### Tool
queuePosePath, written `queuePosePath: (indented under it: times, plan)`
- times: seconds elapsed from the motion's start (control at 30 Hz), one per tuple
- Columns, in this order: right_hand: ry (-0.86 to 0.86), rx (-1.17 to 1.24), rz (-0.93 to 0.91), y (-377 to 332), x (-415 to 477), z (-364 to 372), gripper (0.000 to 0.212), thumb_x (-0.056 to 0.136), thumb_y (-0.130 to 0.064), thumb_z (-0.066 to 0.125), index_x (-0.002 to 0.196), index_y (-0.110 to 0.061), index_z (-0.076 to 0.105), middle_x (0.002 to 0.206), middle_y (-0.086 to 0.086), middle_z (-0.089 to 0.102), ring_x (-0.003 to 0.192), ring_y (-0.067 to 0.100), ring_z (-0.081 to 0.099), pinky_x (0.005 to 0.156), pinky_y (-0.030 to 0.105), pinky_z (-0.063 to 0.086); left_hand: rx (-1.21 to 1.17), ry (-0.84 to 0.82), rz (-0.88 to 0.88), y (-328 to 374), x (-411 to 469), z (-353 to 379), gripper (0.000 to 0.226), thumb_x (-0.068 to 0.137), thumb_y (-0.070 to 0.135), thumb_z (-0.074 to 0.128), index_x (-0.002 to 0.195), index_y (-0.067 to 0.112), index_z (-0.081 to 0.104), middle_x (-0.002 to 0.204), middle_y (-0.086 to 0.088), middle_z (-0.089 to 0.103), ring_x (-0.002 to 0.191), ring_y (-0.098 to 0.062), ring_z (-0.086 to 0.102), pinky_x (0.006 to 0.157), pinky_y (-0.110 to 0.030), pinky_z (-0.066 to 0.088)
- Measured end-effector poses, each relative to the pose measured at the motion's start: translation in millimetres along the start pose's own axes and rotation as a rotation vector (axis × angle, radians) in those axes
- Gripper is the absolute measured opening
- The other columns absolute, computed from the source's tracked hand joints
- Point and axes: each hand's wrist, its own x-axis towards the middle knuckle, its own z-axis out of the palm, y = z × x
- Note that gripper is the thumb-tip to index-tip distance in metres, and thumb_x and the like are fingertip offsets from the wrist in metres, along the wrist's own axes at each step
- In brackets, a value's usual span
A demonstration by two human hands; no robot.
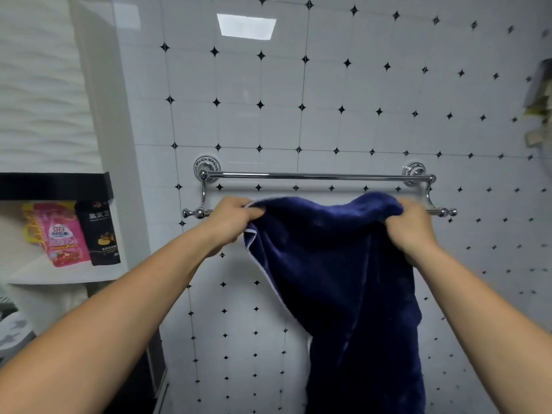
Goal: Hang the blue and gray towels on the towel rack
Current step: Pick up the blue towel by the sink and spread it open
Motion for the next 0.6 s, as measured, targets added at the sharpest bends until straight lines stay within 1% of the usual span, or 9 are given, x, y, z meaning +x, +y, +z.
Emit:
queuePosePath:
  times: [0.03,0.1,0.2,0.27,0.37,0.4,0.47,0.53,0.6]
  plan:
    - [-0.080,-0.043,-0.005,1,-4,4,0.010,0.084,-0.013,0.056,0.082,-0.014,0.066,0.080,0.008,0.067,0.077,0.027,0.059,0.065,0.033,0.044,-0.026,0.038,-0.016,0,3,1,0.033,0.092,0.017,0.059,0.059,0.021,0.063,0.042,0.015,0.056,0.038,-0.003,0.047,0.034,-0.013,0.030]
    - [-0.212,-0.152,-0.041,0,-10,8,0.014,0.085,-0.025,0.060,0.082,-0.015,0.068,0.083,0.008,0.068,0.078,0.028,0.061,0.064,0.033,0.045,-0.035,0.109,-0.037,3,5,0,0.028,0.093,0.021,0.058,0.066,0.017,0.063,0.053,0.011,0.066,0.048,-0.003,0.059,0.044,-0.013,0.042]
    - [-0.289,-0.139,0.000,-3,-10,7,0.021,0.079,-0.039,0.067,0.080,-0.019,0.070,0.077,-0.003,0.067,0.073,0.016,0.062,0.057,0.027,0.043,0.012,0.261,-0.064,-2,11,-14,0.024,0.087,0.030,0.061,0.071,0.013,0.067,0.082,-0.009,0.073,0.077,-0.027,0.067,0.076,-0.035,0.053]
    - [-0.343,-0.140,0.029,2,-8,3,0.019,0.070,-0.037,0.077,0.076,-0.019,0.073,0.075,-0.003,0.071,0.073,0.016,0.066,0.063,0.029,0.050,0.028,0.360,-0.047,-7,11,-28,0.020,0.082,0.030,0.062,0.074,0.014,0.071,0.085,-0.012,0.073,0.082,-0.032,0.068,0.084,-0.044,0.054]
    - [-0.449,-0.260,0.050,15,-8,-5,0.022,0.062,-0.030,0.086,0.068,-0.017,0.071,0.071,0.000,0.073,0.069,0.021,0.069,0.066,0.031,0.055,0.171,0.428,0.033,-7,11,-42,0.021,0.081,0.031,0.064,0.069,0.015,0.069,0.074,-0.007,0.067,0.073,-0.023,0.059,0.080,-0.043,0.053]
    - [-0.483,-0.307,0.058,20,-8,-6,0.022,0.061,-0.030,0.087,0.069,-0.018,0.070,0.071,0.001,0.074,0.069,0.022,0.070,0.067,0.031,0.055,0.216,0.434,0.066,-6,12,-45,0.019,0.081,0.031,0.065,0.070,0.016,0.070,0.074,-0.006,0.066,0.073,-0.022,0.058,0.078,-0.040,0.052]
    - [-0.534,-0.428,0.062,31,-7,-6,0.024,0.061,-0.031,0.085,0.075,-0.020,0.070,0.078,0.003,0.075,0.076,0.026,0.071,0.077,0.037,0.057,0.261,0.458,0.108,-3,14,-45,0.010,0.081,0.028,0.069,0.078,0.020,0.072,0.077,-0.005,0.068,0.076,-0.022,0.060,0.075,-0.034,0.049]
    - [-0.530,-0.591,0.079,41,-10,-6,0.027,0.062,-0.035,0.080,0.083,-0.022,0.068,0.085,0.003,0.073,0.082,0.028,0.069,0.082,0.038,0.055,0.277,0.501,0.108,-2,16,-43,0.004,0.080,0.025,0.072,0.080,0.020,0.071,0.075,-0.002,0.065,0.076,-0.021,0.059,0.072,-0.028,0.046]
    - [-0.469,-0.757,0.099,51,-15,-7,0.030,0.066,-0.039,0.073,0.091,-0.024,0.066,0.088,-0.001,0.069,0.082,0.025,0.064,0.075,0.032,0.048,0.271,0.542,0.075,-7,17,-44,0.008,0.079,0.023,0.074,0.080,0.018,0.068,0.076,-0.002,0.065,0.076,-0.021,0.058,0.072,-0.028,0.046]
